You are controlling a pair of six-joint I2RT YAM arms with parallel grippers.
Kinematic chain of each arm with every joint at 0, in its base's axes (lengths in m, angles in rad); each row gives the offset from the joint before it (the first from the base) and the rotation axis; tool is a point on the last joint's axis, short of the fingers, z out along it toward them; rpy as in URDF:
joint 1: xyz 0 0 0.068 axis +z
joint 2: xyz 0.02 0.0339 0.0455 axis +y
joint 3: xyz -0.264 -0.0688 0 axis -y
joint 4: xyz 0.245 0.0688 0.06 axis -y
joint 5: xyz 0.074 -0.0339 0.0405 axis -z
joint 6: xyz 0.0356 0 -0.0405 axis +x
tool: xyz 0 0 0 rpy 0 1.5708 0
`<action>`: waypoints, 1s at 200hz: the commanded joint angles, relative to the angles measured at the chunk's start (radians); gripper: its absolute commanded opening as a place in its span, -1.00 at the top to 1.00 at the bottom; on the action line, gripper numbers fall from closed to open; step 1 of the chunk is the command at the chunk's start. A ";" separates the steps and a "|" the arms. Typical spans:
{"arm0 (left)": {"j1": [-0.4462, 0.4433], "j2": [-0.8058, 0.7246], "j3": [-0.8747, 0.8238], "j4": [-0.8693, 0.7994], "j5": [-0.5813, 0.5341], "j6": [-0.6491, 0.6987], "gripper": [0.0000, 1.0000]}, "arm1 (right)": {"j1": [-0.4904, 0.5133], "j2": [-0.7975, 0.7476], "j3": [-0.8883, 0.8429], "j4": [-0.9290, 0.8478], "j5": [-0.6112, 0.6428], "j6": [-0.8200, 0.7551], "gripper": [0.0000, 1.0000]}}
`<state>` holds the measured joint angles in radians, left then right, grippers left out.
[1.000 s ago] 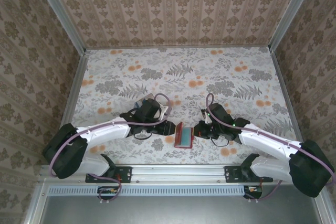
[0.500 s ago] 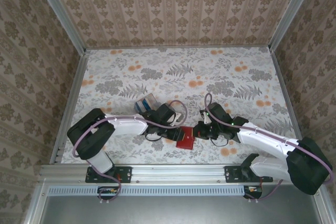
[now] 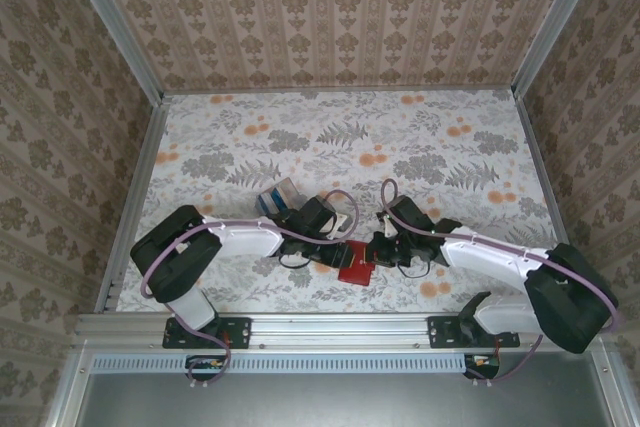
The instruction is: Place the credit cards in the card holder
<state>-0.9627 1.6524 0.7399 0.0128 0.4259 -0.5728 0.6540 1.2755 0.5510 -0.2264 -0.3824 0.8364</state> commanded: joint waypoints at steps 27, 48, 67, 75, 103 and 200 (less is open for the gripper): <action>-0.001 0.012 -0.022 0.042 0.022 -0.017 0.22 | -0.005 0.048 0.032 0.028 -0.034 -0.002 1.00; 0.004 0.010 -0.018 0.037 0.026 -0.015 0.22 | -0.005 0.062 0.038 0.021 -0.024 -0.005 1.00; 0.004 0.015 -0.017 0.042 0.035 -0.016 0.21 | -0.005 0.080 0.047 0.012 -0.017 -0.010 1.00; 0.005 0.017 -0.017 0.045 0.038 -0.018 0.21 | -0.005 0.088 0.054 0.000 -0.012 -0.015 1.00; 0.006 0.020 -0.019 0.056 0.047 -0.024 0.21 | -0.006 0.108 0.071 -0.035 0.005 -0.025 1.00; 0.027 0.015 -0.053 0.101 0.059 -0.048 0.21 | 0.011 0.174 0.095 -0.117 0.003 -0.031 1.00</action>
<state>-0.9409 1.6524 0.7078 0.0799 0.4751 -0.6044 0.6552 1.4227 0.6411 -0.2600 -0.4004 0.8291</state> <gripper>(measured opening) 0.397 0.058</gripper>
